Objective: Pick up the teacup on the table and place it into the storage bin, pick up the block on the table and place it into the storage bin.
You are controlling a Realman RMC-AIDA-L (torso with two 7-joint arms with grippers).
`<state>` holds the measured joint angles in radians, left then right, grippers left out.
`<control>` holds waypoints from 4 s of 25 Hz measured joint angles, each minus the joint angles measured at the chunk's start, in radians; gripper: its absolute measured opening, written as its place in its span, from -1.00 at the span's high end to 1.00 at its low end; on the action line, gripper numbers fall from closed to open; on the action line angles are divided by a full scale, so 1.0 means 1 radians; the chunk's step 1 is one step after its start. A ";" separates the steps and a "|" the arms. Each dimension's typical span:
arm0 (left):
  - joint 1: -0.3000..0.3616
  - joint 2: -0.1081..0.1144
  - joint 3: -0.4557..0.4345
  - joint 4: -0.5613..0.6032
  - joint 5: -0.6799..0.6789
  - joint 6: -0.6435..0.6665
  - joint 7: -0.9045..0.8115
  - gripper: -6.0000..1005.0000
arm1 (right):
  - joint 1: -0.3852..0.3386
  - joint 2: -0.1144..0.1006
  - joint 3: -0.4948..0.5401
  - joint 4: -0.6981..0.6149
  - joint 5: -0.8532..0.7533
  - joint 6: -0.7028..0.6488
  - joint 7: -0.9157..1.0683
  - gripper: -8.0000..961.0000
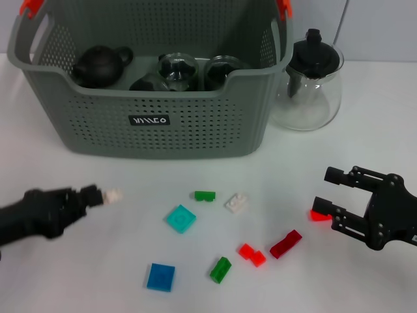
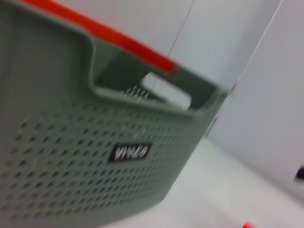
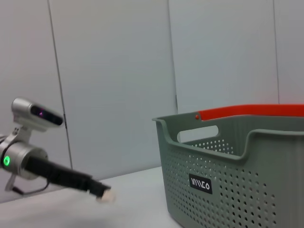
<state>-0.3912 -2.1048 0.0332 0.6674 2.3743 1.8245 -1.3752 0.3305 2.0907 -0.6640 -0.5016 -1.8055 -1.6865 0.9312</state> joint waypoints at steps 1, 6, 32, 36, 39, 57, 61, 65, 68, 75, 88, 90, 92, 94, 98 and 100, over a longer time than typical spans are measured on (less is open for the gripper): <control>-0.015 0.006 0.000 0.000 -0.001 0.010 -0.031 0.76 | 0.000 0.000 0.000 0.000 0.000 0.001 0.000 -0.24; -0.106 0.040 0.003 -0.029 -0.003 0.073 -0.196 0.76 | 0.001 0.002 0.000 0.000 0.000 0.003 0.000 -0.24; -0.493 0.192 0.449 0.050 -0.300 -0.385 -0.568 0.76 | 0.001 0.003 0.001 0.000 0.002 -0.004 0.000 -0.24; -0.488 0.160 0.654 0.129 -0.214 -0.543 -0.621 0.76 | 0.000 0.003 0.001 0.001 0.004 -0.005 0.000 -0.24; -0.488 0.121 0.774 0.175 -0.093 -0.657 -0.668 0.76 | 0.000 0.003 0.001 0.004 0.004 -0.005 0.000 -0.24; -0.478 0.046 0.909 0.314 0.135 -0.711 -0.828 0.62 | 0.001 0.002 0.001 0.011 0.006 -0.004 0.000 -0.24; -0.399 0.028 0.851 0.421 -0.022 -0.658 -0.799 0.36 | 0.001 0.001 0.002 0.011 0.006 -0.005 0.000 -0.24; -0.243 0.004 0.705 0.466 -0.463 -0.464 -0.558 -0.02 | -0.002 0.001 0.004 0.011 0.007 -0.004 0.000 -0.24; -0.164 0.009 0.605 0.393 -0.721 -0.223 -0.426 -0.13 | -0.004 0.002 0.005 0.011 0.007 -0.005 0.000 -0.24; 0.001 -0.031 0.462 0.321 -0.668 0.134 -0.070 -0.14 | 0.000 0.003 0.006 0.011 0.005 -0.005 0.000 -0.24; 0.131 -0.073 0.428 -0.003 -0.211 0.027 0.560 -0.15 | 0.010 0.002 0.008 0.026 0.006 0.002 0.018 -0.24; 0.127 -0.070 0.415 -0.074 -0.180 -0.041 0.613 -0.15 | 0.010 0.002 0.008 0.026 0.005 0.003 0.020 -0.24; 0.126 -0.068 0.405 -0.111 -0.167 -0.083 0.640 -0.15 | 0.010 0.002 0.008 0.026 0.004 0.003 0.023 -0.24; 0.129 -0.069 0.404 -0.126 -0.161 -0.099 0.673 -0.15 | 0.010 0.003 0.008 0.026 0.004 0.004 0.024 -0.24; 0.133 -0.070 0.396 -0.149 -0.157 -0.110 0.708 -0.15 | 0.010 0.003 0.007 0.026 0.003 0.005 0.024 -0.24; 0.134 -0.071 0.383 -0.155 -0.154 -0.117 0.707 -0.15 | 0.010 0.003 0.008 0.026 0.002 0.007 0.024 -0.24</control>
<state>-0.2567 -2.1754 0.4162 0.5119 2.2203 1.7071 -0.6684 0.3406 2.0940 -0.6565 -0.4755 -1.8032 -1.6800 0.9555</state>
